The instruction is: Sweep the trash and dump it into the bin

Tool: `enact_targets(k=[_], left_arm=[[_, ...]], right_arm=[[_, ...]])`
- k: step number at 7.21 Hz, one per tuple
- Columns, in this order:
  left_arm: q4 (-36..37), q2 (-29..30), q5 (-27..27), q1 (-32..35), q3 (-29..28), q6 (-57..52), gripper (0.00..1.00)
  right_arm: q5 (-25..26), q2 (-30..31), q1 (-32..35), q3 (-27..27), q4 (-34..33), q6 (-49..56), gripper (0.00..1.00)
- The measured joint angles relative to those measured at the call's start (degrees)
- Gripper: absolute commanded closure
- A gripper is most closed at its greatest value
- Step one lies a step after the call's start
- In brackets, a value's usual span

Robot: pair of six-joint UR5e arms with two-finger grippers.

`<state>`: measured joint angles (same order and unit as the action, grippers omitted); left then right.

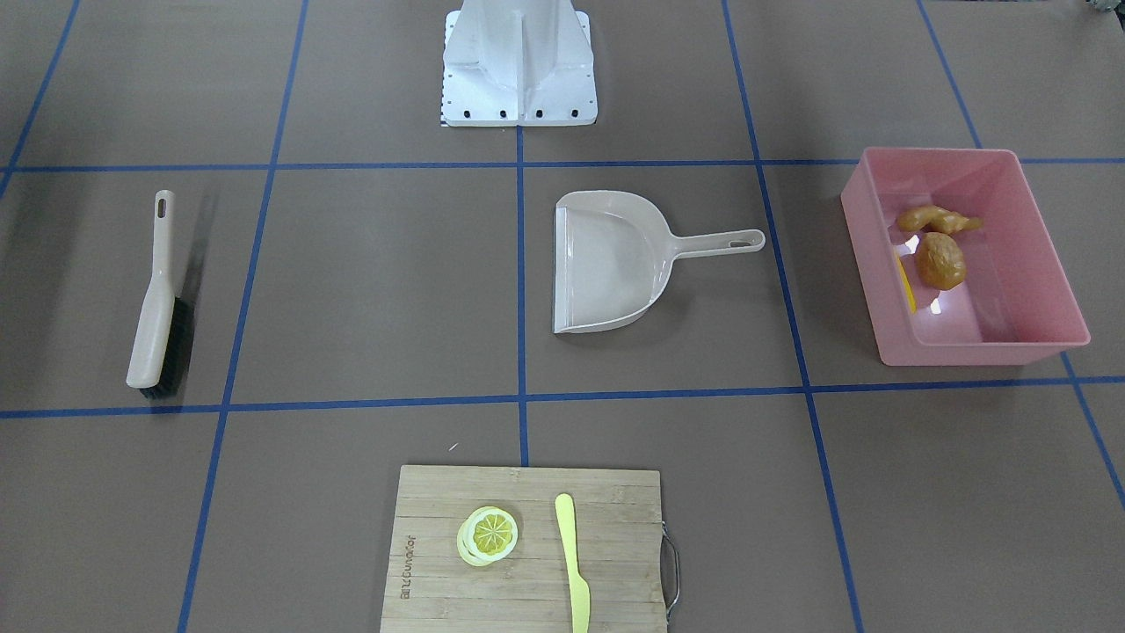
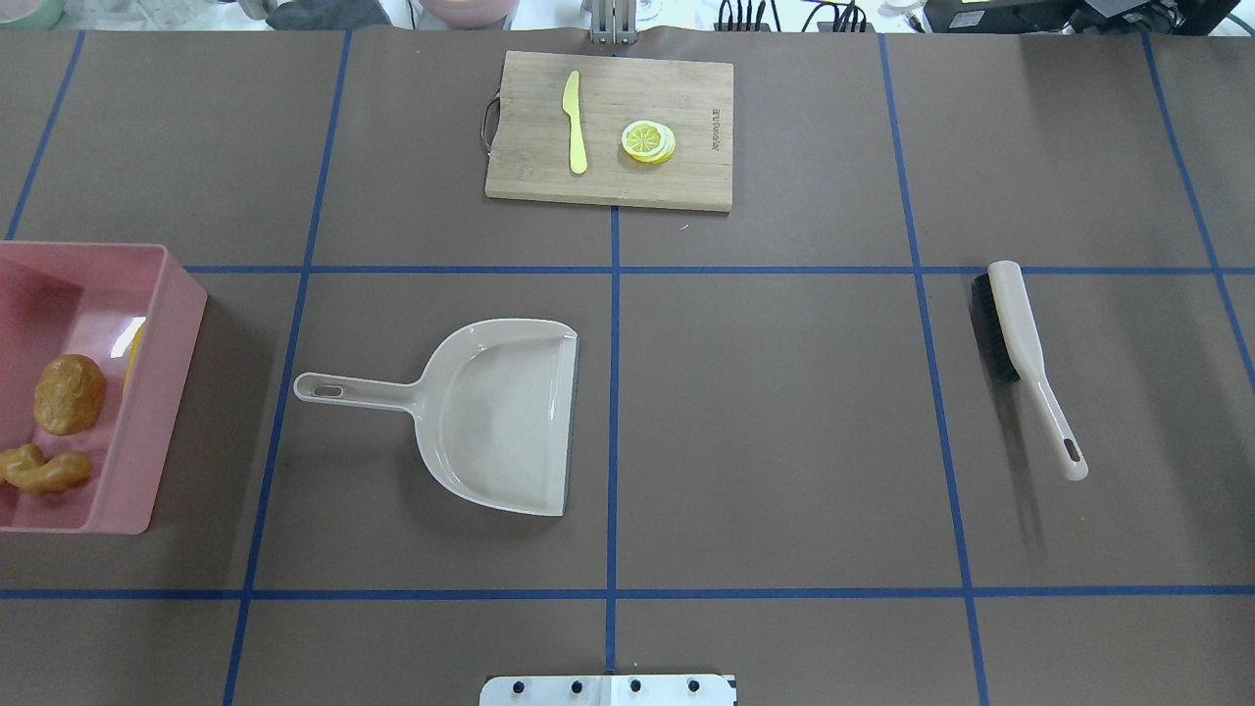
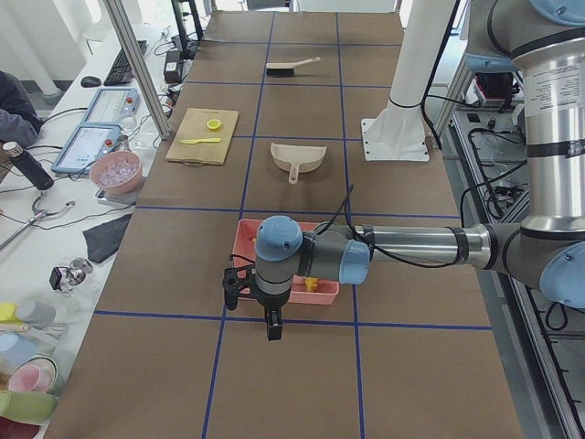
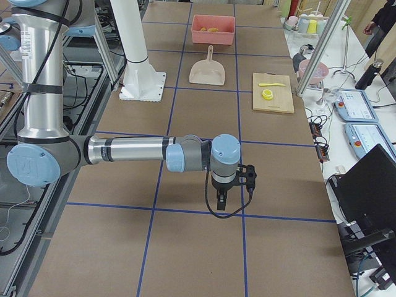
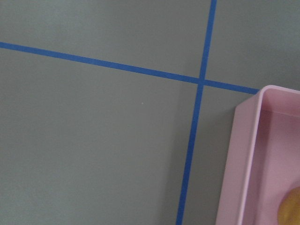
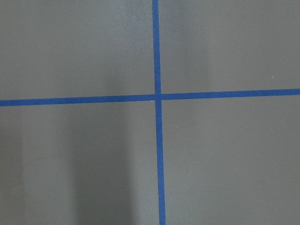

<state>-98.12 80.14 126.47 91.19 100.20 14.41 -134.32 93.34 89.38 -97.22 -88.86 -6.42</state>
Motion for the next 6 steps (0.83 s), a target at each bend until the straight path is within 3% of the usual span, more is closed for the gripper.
enact_targets(k=[4, 6], left_arm=[[-0.15, -0.38, -2.34, 0.17, -1.37, -0.12, 0.02], [-0.01, -0.77, 0.91, 0.47, -0.56, -0.10, 0.01]], right_arm=[[0.16, 0.00, 0.00, 0.16, 0.00, 0.00, 0.00], [0.21, 0.06, 0.00, 0.19, 0.00, 0.00, 0.00]])
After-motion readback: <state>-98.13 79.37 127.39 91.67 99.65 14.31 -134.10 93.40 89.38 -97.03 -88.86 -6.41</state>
